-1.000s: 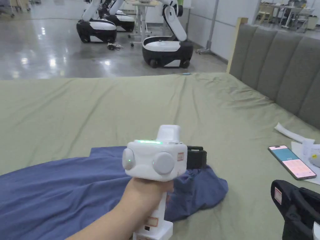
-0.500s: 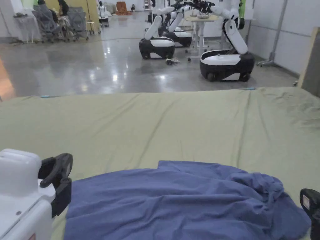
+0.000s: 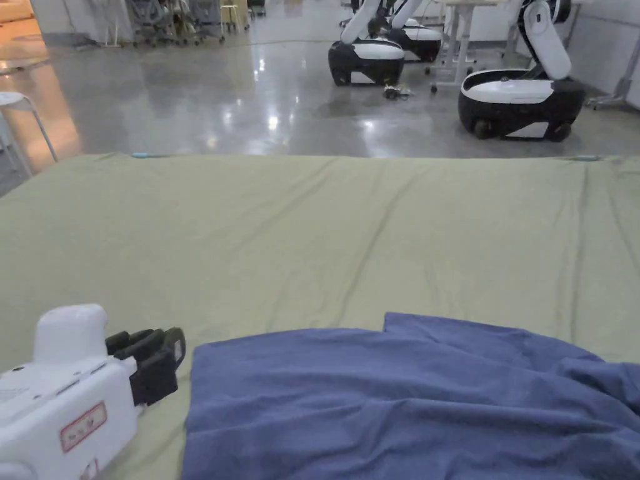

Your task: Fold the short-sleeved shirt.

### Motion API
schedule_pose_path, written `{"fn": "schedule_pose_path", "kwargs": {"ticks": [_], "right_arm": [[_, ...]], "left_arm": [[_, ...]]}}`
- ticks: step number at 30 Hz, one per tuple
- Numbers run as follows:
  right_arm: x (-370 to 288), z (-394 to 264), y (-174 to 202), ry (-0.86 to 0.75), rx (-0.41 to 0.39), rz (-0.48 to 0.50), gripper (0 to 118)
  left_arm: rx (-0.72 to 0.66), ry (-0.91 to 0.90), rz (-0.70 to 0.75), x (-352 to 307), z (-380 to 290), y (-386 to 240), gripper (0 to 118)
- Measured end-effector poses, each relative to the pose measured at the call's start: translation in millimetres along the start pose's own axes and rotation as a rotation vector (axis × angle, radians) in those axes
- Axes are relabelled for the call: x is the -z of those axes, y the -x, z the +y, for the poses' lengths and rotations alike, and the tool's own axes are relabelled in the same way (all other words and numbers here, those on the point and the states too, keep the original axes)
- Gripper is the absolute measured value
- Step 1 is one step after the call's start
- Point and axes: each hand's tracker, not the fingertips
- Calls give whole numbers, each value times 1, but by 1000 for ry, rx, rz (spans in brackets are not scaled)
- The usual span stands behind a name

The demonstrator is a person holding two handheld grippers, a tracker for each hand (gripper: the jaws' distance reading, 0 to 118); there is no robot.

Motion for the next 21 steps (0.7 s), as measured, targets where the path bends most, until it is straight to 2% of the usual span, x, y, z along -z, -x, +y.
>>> {"fn": "schedule_pose_path", "kwargs": {"ticks": [1,2,5,7,9,10,11,13,14,15,16,17,18,19,21], "right_arm": [[5,-1,0,11,-3,-2,0],[9,-1,0,16,-5,-3,0],[20,-2,-3,34,-11,-18,0],[25,-2,-8,37,14,-33,0],[27,-2,-14,38,40,-32,0],[28,-2,-16,36,46,-37,0],[28,-2,-17,35,49,-42,0],[27,-5,-17,43,21,-69,0],[28,-6,-17,49,10,-76,0],[27,-8,-16,53,6,-74,0],[26,-10,-16,58,6,-67,0],[25,-11,-17,62,10,-56,0],[25,-13,-18,67,15,-50,0],[23,-15,-19,71,19,-49,0],[21,-18,-21,77,21,-54,0]], "left_arm": [[-32,51,-1,27,7,6,101],[-50,121,-2,51,13,9,118],[-173,170,-42,101,23,21,115],[-130,230,32,130,16,18,115],[-24,289,85,152,1,13,114],[19,343,141,164,-9,12,111],[35,405,171,173,-16,12,100],[-24,505,145,175,-33,4,87],[31,399,165,164,-30,-3,70],[53,408,178,159,-25,-13,47],[82,381,180,153,-24,-22,0],[115,355,179,162,-18,-11,0],[83,372,92,159,-19,-12,0],[80,383,133,154,-18,-16,0],[83,343,55,141,-13,-20,0]]}}
